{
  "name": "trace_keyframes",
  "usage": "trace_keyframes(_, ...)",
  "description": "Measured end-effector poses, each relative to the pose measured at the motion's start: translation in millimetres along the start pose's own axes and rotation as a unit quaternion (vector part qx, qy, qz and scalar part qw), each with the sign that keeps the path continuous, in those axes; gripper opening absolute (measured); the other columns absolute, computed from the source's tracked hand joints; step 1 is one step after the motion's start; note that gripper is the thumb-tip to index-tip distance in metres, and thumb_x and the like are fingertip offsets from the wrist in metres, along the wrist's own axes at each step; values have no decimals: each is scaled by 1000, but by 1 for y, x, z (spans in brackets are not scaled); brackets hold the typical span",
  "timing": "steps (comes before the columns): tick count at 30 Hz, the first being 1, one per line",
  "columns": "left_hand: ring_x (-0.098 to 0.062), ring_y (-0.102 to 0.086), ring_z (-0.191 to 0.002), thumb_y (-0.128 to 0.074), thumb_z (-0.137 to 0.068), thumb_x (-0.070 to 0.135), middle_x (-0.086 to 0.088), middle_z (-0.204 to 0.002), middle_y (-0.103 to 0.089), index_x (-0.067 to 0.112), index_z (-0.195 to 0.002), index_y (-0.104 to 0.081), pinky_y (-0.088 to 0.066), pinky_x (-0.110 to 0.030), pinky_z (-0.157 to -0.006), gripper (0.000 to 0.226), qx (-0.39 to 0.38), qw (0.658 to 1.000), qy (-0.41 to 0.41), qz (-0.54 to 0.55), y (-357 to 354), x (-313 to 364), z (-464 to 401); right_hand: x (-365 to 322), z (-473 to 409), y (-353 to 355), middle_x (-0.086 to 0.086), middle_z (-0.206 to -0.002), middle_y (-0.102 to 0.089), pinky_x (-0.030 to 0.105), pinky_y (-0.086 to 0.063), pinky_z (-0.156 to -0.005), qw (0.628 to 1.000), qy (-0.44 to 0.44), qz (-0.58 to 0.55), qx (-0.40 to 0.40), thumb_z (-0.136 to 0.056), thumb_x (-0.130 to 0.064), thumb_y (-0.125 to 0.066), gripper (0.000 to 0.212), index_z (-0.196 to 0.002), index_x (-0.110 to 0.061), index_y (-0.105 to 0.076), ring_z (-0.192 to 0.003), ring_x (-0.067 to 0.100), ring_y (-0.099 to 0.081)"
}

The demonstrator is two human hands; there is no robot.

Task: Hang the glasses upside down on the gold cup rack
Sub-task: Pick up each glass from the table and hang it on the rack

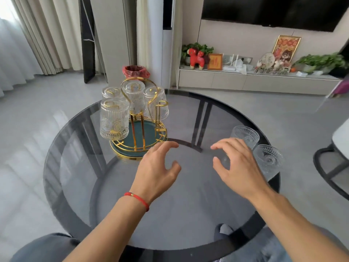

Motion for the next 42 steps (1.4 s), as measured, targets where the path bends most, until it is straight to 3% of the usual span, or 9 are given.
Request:
trace_keyframes(6, -21, -58, -121, -68, -84, 14, 1, -132, -62, 21, -122, -66, -52, -39, -100, 38, -11, 999, -21, -25, -22, 5, 10, 37, 16, 28, 12, -126, -63, 56, -34, -114, 990, -110, 38, 74, -81, -11, -80, 37, -117, -10, -71, -126, 35, -53)
trace_keyframes(11, -19, -60, -113, -67, -85, 9, 1, -123, -64, 19, -118, -68, -57, -44, -92, 35, -11, 999, -27, -15, -30, 8, 13, 62, 31, 30, 15, -159, -28, 31, -26, -110, 954, -297, -42, 19, -86, -25, -78, 84, -157, -18, -34, -146, 34, -25)
trace_keyframes(17, -15, -65, -100, -67, -84, 4, 2, -110, -69, 16, -108, -72, -60, -34, -84, 28, 9, 998, -62, 12, -32, 16, 17, 72, 33, 35, 7, -139, -48, 28, -37, -92, 911, -375, -147, 93, -74, -23, -82, 94, -153, -29, -31, -124, 20, -50)
trace_keyframes(21, -11, -63, -102, -73, -84, 13, 5, -112, -67, 21, -116, -68, -60, -32, -83, 33, -31, 997, -69, 30, -34, 20, 18, 47, 32, 41, -3, -126, -52, 25, -42, -99, 955, -223, -147, 128, -66, -33, -89, 98, -149, -31, -37, -120, 14, -54)
trace_keyframes(25, -8, -59, -115, -84, -78, 29, 11, -128, -61, 29, -138, -51, -57, -29, -88, 69, -114, 984, -51, 128, -37, 28, 18, 8, 27, 25, -9, -128, -60, 6, -38, -96, 964, -93, -248, 33, -64, -45, -91, 104, -151, -37, -34, -124, -2, -55)
trace_keyframes(32, -13, -67, -101, -90, -60, 32, 13, -118, -67, 28, -131, -51, -60, -34, -79, 82, -29, 983, 7, 184, -10, 16, 11, -41, 3, -19, -14, -136, -60, 20, -44, -107, 919, -78, -381, -62, -70, -45, -90, 96, -151, -36, -38, -130, 2, -57)
trace_keyframes(36, -6, -69, -86, -92, -57, 44, 7, -111, -69, 33, -120, -52, -54, -19, -69, 76, 34, 948, 134, 287, 7, 3, 3, -50, -10, -35, -18, -144, -55, 29, -42, -113, 877, -152, -444, -101, -87, -67, -61, 64, -144, -38, -50, -129, -12, -52)
trace_keyframes(39, -16, -70, -103, -93, -55, 41, -6, -123, -66, 28, -122, -52, -58, -36, -89, 80, 53, 904, 199, 376, 11, -6, -1, -57, -17, -52, -10, -147, -58, 47, -48, -111, 817, -239, -502, -154, -105, -56, -43, 47, -144, -32, -53, -135, 8, -55)
trace_keyframes(42, -29, -67, -116, -92, -55, 39, -9, -131, -62, 26, -129, -50, -52, -50, -101, 86, 47, 873, 228, 429, 13, -9, -4, -64, -27, -59, 4, -135, -69, 55, -54, -103, 780, -256, -555, -134, -105, -48, -51, 44, -138, -20, -59, -124, 26, -66)
Point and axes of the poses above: each hand's wrist, its own z-axis away from the middle knuckle, its own y-axis out of the back of the hand, x = y × z, the point moved 2 cm from there along -z, towards the middle knuckle
